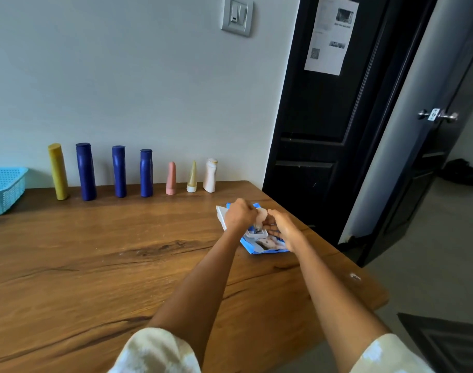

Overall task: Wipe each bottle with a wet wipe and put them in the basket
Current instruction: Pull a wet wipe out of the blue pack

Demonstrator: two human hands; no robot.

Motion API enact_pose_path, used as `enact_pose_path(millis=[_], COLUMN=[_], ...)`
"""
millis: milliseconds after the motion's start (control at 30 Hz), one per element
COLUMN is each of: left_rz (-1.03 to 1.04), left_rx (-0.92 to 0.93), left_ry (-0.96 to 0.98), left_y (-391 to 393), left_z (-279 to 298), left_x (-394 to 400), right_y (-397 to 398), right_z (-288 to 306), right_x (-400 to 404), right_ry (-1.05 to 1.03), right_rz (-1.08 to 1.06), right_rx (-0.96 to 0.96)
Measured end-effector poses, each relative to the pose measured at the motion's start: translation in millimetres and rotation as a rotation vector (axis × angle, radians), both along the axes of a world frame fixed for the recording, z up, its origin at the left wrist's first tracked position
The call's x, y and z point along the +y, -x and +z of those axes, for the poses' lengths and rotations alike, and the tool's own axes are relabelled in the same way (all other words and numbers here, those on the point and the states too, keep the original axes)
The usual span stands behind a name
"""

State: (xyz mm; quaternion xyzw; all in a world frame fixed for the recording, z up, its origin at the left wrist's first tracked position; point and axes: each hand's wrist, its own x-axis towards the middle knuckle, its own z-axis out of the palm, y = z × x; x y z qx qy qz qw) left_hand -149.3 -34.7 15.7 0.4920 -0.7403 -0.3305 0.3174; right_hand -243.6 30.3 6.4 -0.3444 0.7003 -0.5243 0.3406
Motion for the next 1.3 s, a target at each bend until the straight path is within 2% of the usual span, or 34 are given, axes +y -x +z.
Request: enact_pose_path(millis=[100,200,300,433,500,567,867,1033,1100,1200,1300], left_rz=[0.007,-0.022,0.036,0.145,0.163,0.181,0.199,0.216,0.214,0.225,0.231], left_rx=[0.191,0.354,0.583,0.645,0.747,0.819,0.828,0.649,0.422,-0.093,-0.227], left_ry=[-0.166,-0.276,-0.349,-0.303,-0.344,-0.367,-0.272,-0.155,-0.056,0.028,-0.088], left_y=[-6.2,-9.6,-12.6,-19.2,-21.1,-22.5,-29.1,-34.1,-40.0,-50.9,-56.6], left_z=[2.0,4.5,12.7,18.1,16.3,14.6,36.8,41.6,37.8,31.3,25.2], left_x=[-9.4,-16.1,-17.2,-19.0,-19.0,-18.4,-29.3,-33.5,-35.6,-33.4,-31.8], right_y=[-0.1,-2.5,-7.8,-11.1,-11.9,-10.6,-5.6,-11.3,-12.6,-11.3,-12.1], right_z=[1.6,-0.5,-10.1,-18.5,-18.5,-17.2,-6.8,-17.7,-20.5,-21.1,-21.2], right_x=[-1.1,-5.7,-12.2,-18.1,-19.3,-19.3,-2.9,-12.0,-15.7,-17.0,-18.6], right_ry=[0.01,-0.015,0.0,0.025,0.021,0.016,0.006,0.031,0.014,-0.044,-0.091], right_rz=[0.058,0.094,0.032,-0.061,-0.075,-0.048,0.177,0.074,0.015,-0.014,-0.01], right_rx=[0.064,0.266,0.355,0.401,0.393,0.368,0.302,0.35,0.429,0.564,0.596])
